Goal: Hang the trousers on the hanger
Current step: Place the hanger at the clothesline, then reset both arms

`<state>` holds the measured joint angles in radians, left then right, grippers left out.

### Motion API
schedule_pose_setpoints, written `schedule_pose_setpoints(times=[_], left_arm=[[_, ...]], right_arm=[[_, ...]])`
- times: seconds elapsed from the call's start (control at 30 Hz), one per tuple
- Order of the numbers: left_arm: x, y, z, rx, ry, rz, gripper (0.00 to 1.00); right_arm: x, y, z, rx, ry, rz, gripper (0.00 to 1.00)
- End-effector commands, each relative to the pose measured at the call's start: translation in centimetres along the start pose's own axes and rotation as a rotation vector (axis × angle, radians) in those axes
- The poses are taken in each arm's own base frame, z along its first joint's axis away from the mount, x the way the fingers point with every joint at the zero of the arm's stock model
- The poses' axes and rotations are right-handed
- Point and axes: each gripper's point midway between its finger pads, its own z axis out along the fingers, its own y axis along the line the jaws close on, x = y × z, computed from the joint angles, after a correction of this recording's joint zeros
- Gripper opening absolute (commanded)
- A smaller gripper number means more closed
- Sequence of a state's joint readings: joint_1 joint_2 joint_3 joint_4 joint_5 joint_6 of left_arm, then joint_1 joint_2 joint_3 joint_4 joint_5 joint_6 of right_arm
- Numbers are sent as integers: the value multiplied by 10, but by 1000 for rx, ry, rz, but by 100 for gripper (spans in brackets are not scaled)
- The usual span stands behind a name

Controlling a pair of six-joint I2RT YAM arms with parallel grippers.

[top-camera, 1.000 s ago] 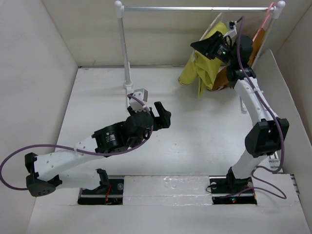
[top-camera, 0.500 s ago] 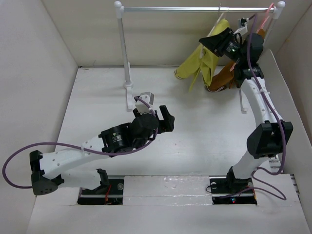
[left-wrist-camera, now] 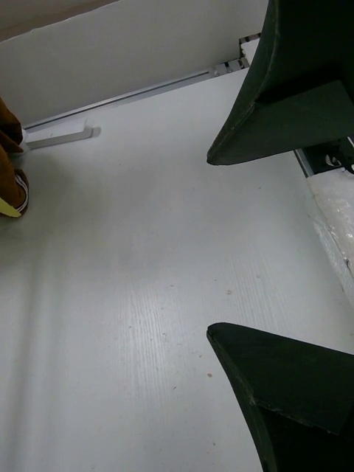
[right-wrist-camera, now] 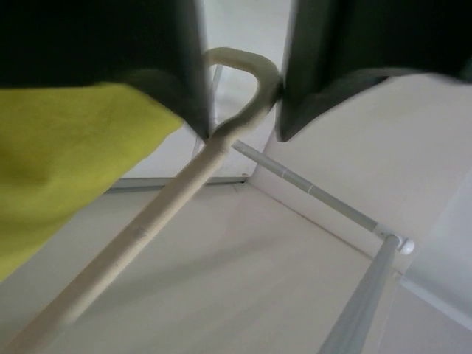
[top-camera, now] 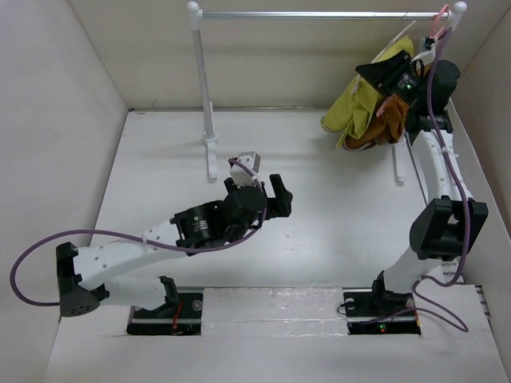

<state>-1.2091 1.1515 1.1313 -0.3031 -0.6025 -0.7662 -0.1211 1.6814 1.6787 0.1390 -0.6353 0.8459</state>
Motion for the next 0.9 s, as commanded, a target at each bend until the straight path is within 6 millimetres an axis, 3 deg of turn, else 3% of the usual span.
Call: schedule_pose_setpoints(times=[0.0,0.03,0.1,0.13,0.17,0.2,0.27,0.37,0.4,0.47,0.5,0.53,0.57,0.6,0.63,0.67,0.7,0.73,0.77,0.8,0.83,0.87], left_arm=[[4,3,5,-15,-1,-2,86],[6,4,5,-23,3,0,87],[16,6,10,-30,28,11,99],[20,6,13,-38,38,-8,99],[30,5,19,-25,90,-11,99],[23,8,30,-14,98,-47,99],[26,5,37,38,149,-85,99],[5,-4,37,77,116,-72,99],[-6,-11,32,92,105,-66,99],[-17,-14,25,94,96,-72,99],[-19,-12,20,85,101,-71,99],[-18,-10,17,88,102,-75,99],[-24,-9,7,104,89,-95,99],[-13,1,6,88,103,-106,99],[-10,6,3,89,99,-115,99],[-14,11,-9,109,79,-142,99],[2,25,-9,92,95,-157,99],[5,31,-14,96,93,-170,99],[0,35,-26,122,71,-198,99],[13,49,-25,97,86,-205,99],[16,53,-29,102,87,-225,99],[13,55,-39,125,74,-246,99]], right_arm=[[-30,49,-25,-132,-99,-254,41],[-27,44,-32,-92,-74,-276,64],[-29,48,-41,-71,-38,-322,70],[-19,31,-50,6,32,-349,71],[-22,34,-56,38,36,-389,70],[-25,33,-64,65,50,-434,100],[-29,42,-85,81,66,-518,100],[-35,53,-108,78,4,-592,100],[-37,80,-124,55,-34,-644,100],[-27,81,-140,72,-11,-695,100],[-12,101,-149,40,1,-725,100],[6,99,-154,39,48,-746,100],[37,81,-156,49,111,-712,100],[64,103,-169,-21,127,-737,100],[85,100,-174,-45,150,-730,100],[107,96,-180,-68,182,-717,100],[148,69,-189,-54,267,-667,100],[172,74,-209,-90,300,-701,100],[188,65,-219,-78,331,-703,100],[216,42,-231,-47,398,-683,100],[238,33,-247,-31,460,-677,100],[242,31,-263,-8,439,-698,100]])
